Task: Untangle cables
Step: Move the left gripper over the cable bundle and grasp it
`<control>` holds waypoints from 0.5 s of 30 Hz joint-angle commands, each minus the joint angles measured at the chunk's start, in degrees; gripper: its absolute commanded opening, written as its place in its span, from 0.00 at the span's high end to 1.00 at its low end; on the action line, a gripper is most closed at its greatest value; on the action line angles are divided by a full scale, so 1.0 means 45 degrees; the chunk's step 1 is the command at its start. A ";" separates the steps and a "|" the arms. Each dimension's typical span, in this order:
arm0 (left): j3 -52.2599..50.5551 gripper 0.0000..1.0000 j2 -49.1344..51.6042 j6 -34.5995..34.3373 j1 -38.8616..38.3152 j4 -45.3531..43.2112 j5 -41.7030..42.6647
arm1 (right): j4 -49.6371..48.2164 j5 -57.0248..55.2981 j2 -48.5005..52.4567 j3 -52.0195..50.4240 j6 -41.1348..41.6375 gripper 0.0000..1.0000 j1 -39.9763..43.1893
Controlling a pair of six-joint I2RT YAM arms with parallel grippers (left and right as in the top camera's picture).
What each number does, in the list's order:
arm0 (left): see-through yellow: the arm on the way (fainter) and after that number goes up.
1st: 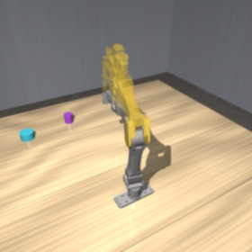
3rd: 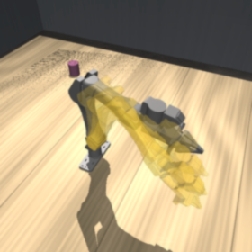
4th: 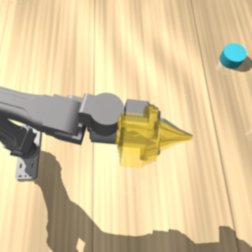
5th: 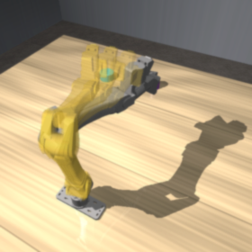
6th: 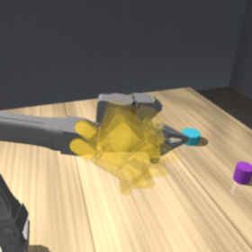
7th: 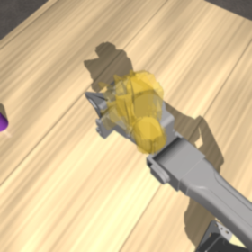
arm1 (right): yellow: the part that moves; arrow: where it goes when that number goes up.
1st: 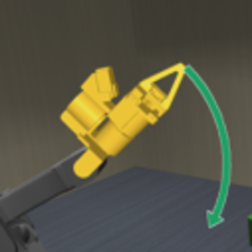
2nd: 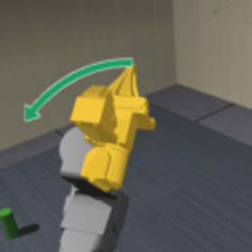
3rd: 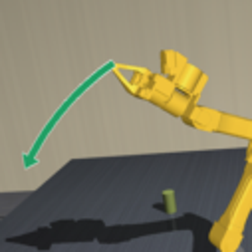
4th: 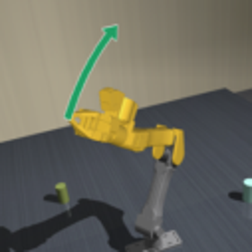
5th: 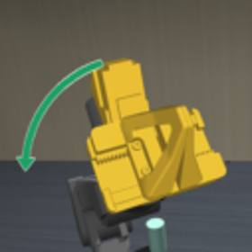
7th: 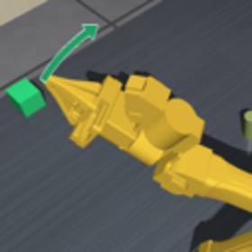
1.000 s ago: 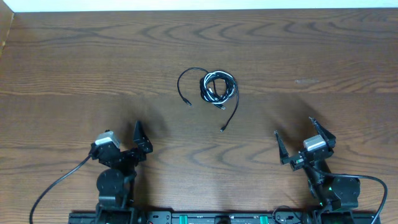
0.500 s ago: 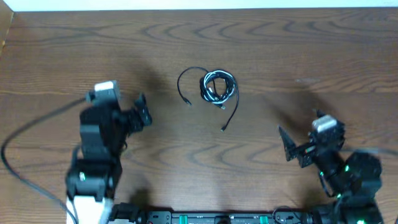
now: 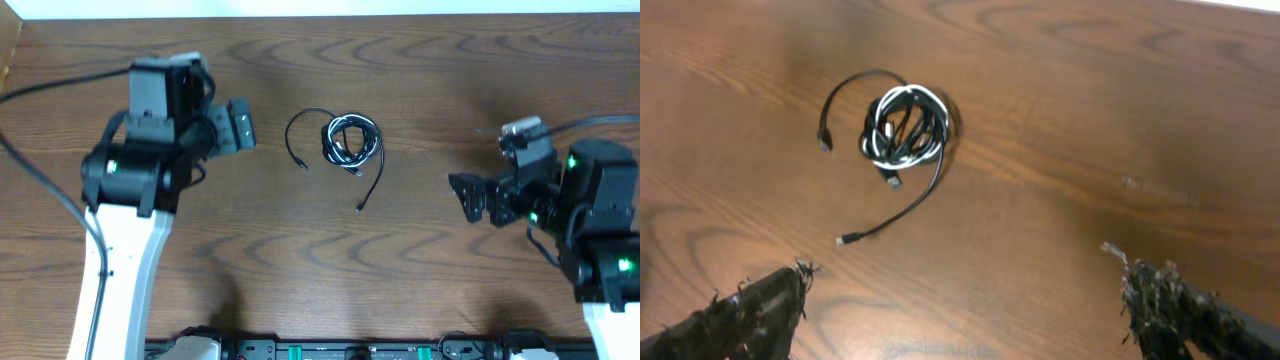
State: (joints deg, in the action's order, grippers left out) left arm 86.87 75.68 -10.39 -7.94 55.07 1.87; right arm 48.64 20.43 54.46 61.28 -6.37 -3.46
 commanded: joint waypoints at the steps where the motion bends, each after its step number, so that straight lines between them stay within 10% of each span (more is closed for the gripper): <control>1: 0.0549 0.03 0.0675 0.0165 -0.0063 -0.0024 0.0461 | -0.0097 0.0316 0.0709 0.0627 0.0185 0.01 0.0058; 15: 0.0544 0.14 0.2477 0.0899 -0.1409 -0.0879 0.1719 | 0.0058 0.2380 0.1763 0.0617 0.0578 0.03 0.0058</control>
State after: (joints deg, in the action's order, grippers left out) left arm 88.29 83.33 -8.64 -11.25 51.48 8.19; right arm 48.71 30.37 61.82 63.07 -4.67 -3.46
